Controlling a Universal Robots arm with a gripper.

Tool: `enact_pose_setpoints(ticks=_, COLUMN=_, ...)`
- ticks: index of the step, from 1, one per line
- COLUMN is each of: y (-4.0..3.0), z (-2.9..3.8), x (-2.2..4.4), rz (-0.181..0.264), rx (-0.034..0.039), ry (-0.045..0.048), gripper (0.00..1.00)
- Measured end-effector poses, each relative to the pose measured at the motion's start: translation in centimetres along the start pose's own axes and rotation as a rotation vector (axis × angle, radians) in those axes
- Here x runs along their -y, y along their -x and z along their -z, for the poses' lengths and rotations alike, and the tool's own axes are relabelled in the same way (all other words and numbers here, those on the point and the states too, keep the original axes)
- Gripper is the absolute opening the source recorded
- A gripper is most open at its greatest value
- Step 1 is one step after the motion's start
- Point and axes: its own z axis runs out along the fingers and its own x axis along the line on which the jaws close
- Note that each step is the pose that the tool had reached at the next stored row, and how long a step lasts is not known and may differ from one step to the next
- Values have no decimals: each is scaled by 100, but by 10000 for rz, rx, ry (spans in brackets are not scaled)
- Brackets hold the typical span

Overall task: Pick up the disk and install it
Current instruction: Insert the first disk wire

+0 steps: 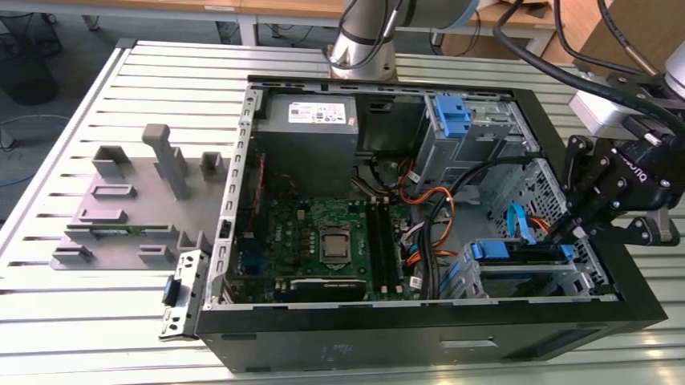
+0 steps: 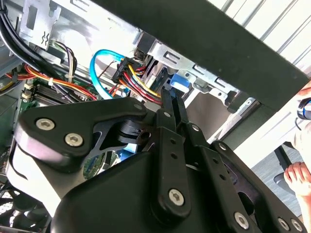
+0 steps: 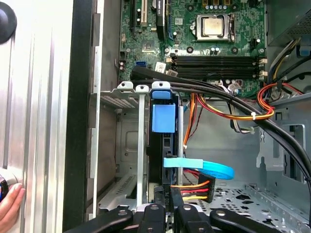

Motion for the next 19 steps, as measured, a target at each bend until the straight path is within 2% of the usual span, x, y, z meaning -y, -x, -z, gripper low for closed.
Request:
enact_pose_setpoints(ticks=4, y=22, z=-4, x=-18, rz=-3, rx=0, ry=-54, gripper=16)
enact_pose_setpoints(ticks=9, y=84, z=-23, x=-43, rz=16, rx=-6, ry=-133, gripper=16)
enact_pose_setpoints(ticks=12, y=114, z=-39, x=-47, rz=93, rx=-50, ry=-173, gripper=16)
enact_pose_setpoints(ticks=15, y=114, z=-41, x=-53, rz=282, rx=-103, ry=-185, gripper=16)
enact_pose_setpoints(ticks=19, y=109, z=-42, x=-54, rz=666, rx=-135, ry=-209, gripper=16)
